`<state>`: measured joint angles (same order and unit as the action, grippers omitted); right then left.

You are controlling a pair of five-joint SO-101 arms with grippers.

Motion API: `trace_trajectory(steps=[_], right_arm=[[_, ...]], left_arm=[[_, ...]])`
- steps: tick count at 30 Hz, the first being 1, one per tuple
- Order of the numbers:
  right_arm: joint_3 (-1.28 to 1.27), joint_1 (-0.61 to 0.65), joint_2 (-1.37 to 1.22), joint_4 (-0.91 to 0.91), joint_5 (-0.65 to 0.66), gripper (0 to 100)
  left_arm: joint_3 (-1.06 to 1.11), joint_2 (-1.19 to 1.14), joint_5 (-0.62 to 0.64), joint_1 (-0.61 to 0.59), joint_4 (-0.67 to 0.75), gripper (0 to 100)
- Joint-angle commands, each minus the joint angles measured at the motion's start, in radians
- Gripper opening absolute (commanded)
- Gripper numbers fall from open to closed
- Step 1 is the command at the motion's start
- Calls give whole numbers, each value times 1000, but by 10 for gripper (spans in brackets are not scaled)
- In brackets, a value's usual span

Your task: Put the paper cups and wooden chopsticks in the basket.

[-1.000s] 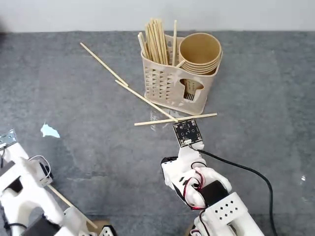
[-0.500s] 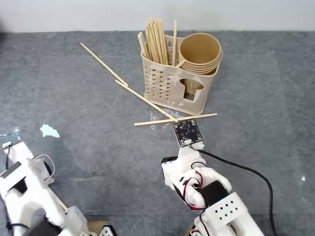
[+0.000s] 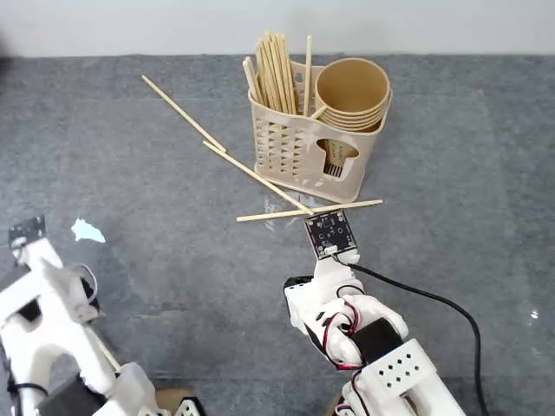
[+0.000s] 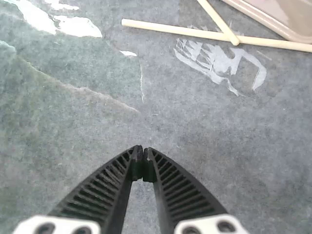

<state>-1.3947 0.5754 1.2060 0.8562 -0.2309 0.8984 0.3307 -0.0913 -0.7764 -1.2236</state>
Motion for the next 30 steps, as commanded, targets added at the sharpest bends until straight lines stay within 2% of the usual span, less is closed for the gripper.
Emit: trace_trajectory(steps=[1,6,12,15,17,21,24,27,30], right_arm=[[5,-7,22,-8,-11,9],[5,-7,22,-8,-11,9],[5,-7,22,-8,-11,9],[5,-7,22,-8,-11,9],[5,-7,22,-8,-11,9],[5,-7,22,-8,-11,9],[5,-7,22,-8,-11,9],[5,-7,22,-8,-11,9],[5,-7,22,-8,-11,9]], left_arm=[[-168,8,-3,35,-152,12],[-259,0,8,155,-219,12],[-308,-2,178,361,-213,12],[-315,-2,209,385,-193,13],[-312,0,207,377,-195,14],[-303,0,201,279,-235,39],[-302,0,183,169,-256,150],[-268,0,97,55,-252,273],[-209,-2,31,-17,-249,280]])
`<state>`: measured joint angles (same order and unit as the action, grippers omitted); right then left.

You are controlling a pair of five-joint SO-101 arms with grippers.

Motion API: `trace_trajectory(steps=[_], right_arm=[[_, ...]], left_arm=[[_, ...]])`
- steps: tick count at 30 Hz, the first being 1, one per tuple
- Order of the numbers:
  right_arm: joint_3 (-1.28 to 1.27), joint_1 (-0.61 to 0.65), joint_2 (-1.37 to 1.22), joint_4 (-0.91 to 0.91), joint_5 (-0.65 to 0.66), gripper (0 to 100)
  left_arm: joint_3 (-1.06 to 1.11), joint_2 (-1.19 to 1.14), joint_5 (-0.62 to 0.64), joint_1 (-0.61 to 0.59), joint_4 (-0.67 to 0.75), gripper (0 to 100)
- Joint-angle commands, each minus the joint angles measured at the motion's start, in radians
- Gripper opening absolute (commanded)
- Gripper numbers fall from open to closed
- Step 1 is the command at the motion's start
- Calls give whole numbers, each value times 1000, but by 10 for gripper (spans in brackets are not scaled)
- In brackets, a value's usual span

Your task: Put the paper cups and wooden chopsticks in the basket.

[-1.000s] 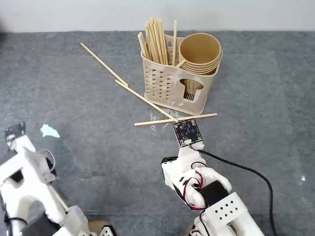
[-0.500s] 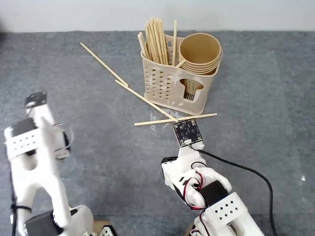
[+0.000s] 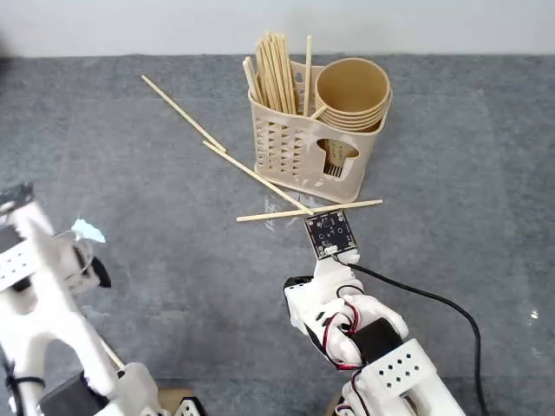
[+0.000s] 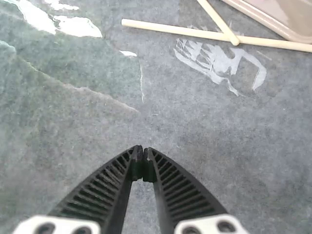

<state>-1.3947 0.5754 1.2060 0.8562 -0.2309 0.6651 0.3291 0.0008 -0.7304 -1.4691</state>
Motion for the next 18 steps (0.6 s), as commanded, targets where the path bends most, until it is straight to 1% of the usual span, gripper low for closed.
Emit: trace_trajectory(steps=[1,3,5,8,18], right_arm=[[5,-7,22,-8,-11,9],[5,-7,22,-8,-11,9],[5,-7,22,-8,-11,9],[5,-7,22,-8,-11,9],[5,-7,22,-8,-12,9]], left_arm=[[45,0,-81,-78,11,276],[101,0,-110,-110,71,270],[168,0,-121,-130,160,269],[249,-2,-123,-130,249,269],[269,-5,-123,-127,258,269]])
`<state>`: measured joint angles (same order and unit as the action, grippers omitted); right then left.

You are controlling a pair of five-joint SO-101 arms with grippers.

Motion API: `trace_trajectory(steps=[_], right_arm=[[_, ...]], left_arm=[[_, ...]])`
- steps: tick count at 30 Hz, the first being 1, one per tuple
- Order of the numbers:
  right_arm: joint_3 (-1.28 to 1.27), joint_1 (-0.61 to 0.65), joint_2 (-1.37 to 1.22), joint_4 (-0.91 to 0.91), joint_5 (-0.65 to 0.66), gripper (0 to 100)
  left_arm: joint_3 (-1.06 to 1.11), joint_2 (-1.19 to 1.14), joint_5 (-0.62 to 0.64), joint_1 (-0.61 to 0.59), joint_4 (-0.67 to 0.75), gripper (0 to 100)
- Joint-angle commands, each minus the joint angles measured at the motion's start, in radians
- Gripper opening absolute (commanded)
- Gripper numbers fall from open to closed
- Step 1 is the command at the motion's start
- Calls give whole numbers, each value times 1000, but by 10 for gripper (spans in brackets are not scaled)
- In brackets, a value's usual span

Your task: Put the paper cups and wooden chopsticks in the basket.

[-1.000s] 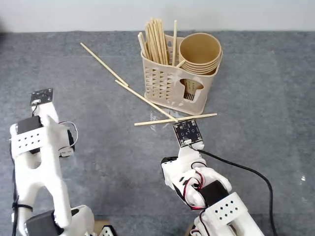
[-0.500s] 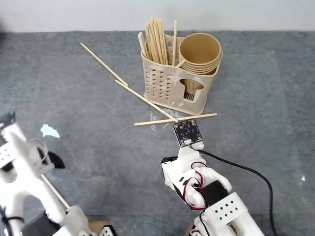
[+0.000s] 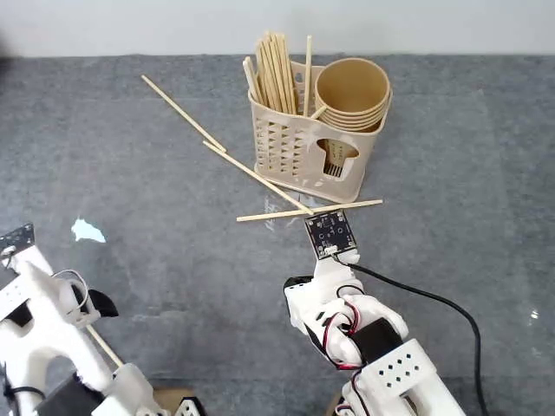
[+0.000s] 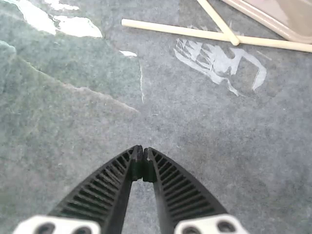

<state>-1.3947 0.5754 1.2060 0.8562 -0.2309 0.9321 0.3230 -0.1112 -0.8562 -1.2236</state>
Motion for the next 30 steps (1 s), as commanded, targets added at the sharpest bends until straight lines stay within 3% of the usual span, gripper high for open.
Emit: trace_trajectory(steps=[1,11,15,21,26,30], right_arm=[[5,-7,22,-8,-12,9],[3,-7,22,-8,-12,9],[3,-7,22,-8,-12,9],[3,-7,22,-10,-12,9],[3,-7,22,-12,-12,9],[3,-7,22,-10,-12,9]], left_arm=[[1,-11,-11,-2,14,269],[-262,-422,29,-37,11,263],[-325,-529,23,-41,51,187],[-331,-597,25,-26,138,7],[-348,-597,32,17,137,12],[-452,-598,123,52,63,12]])
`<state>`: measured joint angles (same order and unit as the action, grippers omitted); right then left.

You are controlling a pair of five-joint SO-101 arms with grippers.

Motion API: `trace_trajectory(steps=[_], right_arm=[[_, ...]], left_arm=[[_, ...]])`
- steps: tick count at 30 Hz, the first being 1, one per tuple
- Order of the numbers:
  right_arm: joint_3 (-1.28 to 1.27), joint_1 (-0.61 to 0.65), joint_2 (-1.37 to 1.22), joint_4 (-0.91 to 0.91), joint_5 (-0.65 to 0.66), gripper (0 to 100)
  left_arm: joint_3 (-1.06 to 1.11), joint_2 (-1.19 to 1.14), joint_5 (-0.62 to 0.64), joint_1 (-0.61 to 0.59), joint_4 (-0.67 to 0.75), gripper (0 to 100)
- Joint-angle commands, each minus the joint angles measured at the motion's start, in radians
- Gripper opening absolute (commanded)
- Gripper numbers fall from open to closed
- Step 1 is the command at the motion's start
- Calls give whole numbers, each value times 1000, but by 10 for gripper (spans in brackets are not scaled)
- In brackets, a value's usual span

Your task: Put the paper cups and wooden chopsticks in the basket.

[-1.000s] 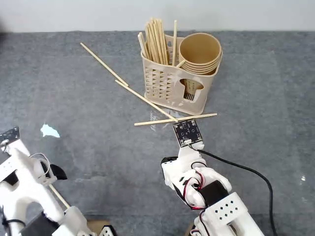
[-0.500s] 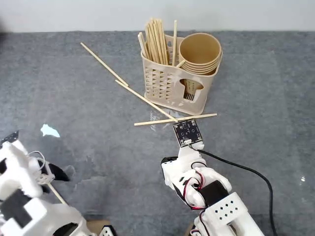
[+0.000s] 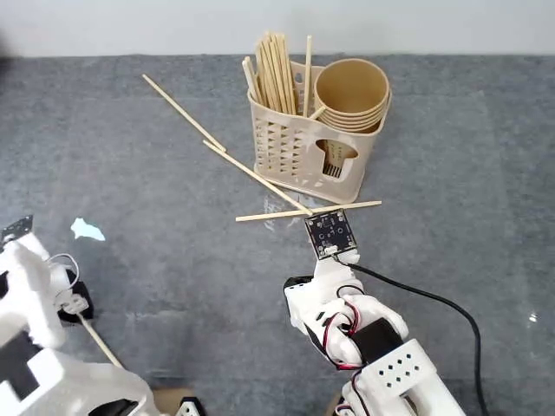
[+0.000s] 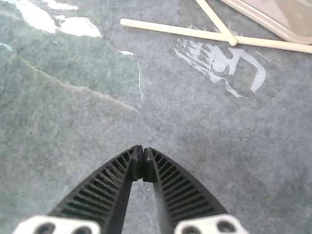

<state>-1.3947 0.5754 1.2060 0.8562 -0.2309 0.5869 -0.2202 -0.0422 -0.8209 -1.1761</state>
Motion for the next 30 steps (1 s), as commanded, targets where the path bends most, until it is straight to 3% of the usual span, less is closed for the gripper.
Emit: trace_trajectory(steps=[1,7,21,30], right_arm=[[3,-7,22,-10,-12,9],[3,-7,22,-10,-12,9],[3,-7,22,-10,-12,9],[8,-5,22,-12,-12,9]], left_arm=[[-147,-60,68,31,-20,12],[-371,-64,152,114,-167,12],[-676,-55,376,345,-204,12],[-1175,-63,382,471,-471,12]])
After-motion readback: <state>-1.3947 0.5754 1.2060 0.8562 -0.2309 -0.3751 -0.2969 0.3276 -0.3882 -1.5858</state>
